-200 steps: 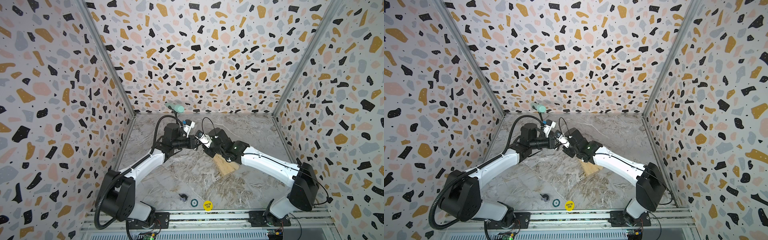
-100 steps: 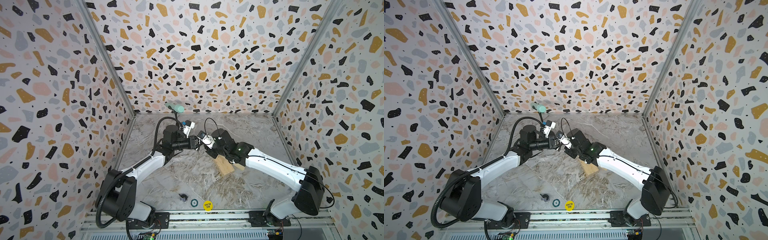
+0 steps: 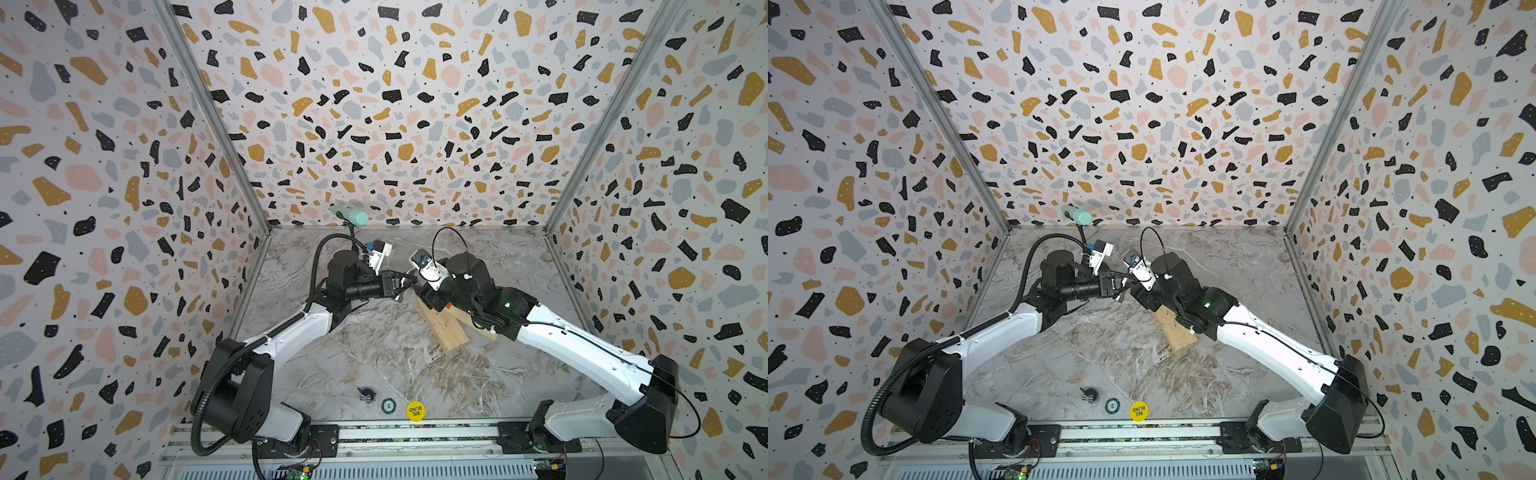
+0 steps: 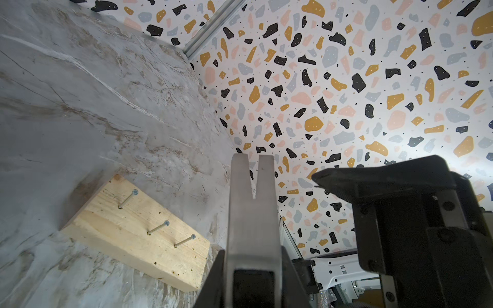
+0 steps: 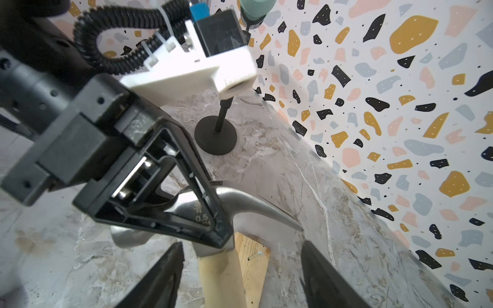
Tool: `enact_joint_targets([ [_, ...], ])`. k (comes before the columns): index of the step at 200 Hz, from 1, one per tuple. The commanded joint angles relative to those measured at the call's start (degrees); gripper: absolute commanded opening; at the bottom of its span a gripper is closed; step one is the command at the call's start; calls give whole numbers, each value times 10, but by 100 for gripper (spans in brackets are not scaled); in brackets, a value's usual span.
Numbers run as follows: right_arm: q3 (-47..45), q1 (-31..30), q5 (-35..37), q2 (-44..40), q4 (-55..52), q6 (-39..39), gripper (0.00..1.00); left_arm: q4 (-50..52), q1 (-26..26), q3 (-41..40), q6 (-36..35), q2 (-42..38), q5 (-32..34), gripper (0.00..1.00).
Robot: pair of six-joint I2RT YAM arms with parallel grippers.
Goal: Use a claw hammer to pull out a nail
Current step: Pick up the hammer at the center of the board.
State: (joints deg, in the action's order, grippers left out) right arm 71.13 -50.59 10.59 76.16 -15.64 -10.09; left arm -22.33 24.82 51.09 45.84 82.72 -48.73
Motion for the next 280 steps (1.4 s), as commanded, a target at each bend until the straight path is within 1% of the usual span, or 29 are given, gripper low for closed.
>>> enact_joint_targets([
  [1, -11, -5, 14, -26, -2, 19, 73, -88, 2, 11, 22, -28, -11, 0],
  [29, -26, -3, 33, -47, 6, 49, 75, -127, 2, 4, 44, -26, -1, 0],
  [31, -26, -4, 33, -48, 6, 51, 75, -130, 1, 3, 59, -26, 0, 0],
  [36, -26, -4, 34, -49, 4, 57, 75, -136, 1, 2, 69, -25, 4, 0],
  [63, -41, -1, 16, -79, 18, 79, 75, -169, 1, 1, 101, -22, 24, 0],
  [80, -58, 14, 8, -108, 47, 109, 78, -182, 1, -1, 116, -23, 40, 0],
  [109, -85, 64, -69, -142, 97, 177, 78, -217, 0, -9, 148, -22, 64, 0],
  [140, -108, 96, -121, -150, 138, 250, 80, -254, -2, -18, 176, -20, 84, 0],
  [186, -162, 110, -164, -164, 225, 309, 81, -297, -9, -32, 206, -21, 112, 0],
  [211, -192, 120, -194, -170, 275, 350, 85, -332, -14, -46, 228, -22, 128, 0],
  [238, -214, 133, -205, -167, 303, 392, 88, -362, -20, -55, 250, -17, 140, 0],
  [261, -229, 156, -247, -157, 325, 431, 88, -382, -25, -60, 264, -16, 149, 0],
  [280, -259, 180, -306, -149, 385, 475, 88, -399, -28, -66, 276, -16, 159, 0],
])
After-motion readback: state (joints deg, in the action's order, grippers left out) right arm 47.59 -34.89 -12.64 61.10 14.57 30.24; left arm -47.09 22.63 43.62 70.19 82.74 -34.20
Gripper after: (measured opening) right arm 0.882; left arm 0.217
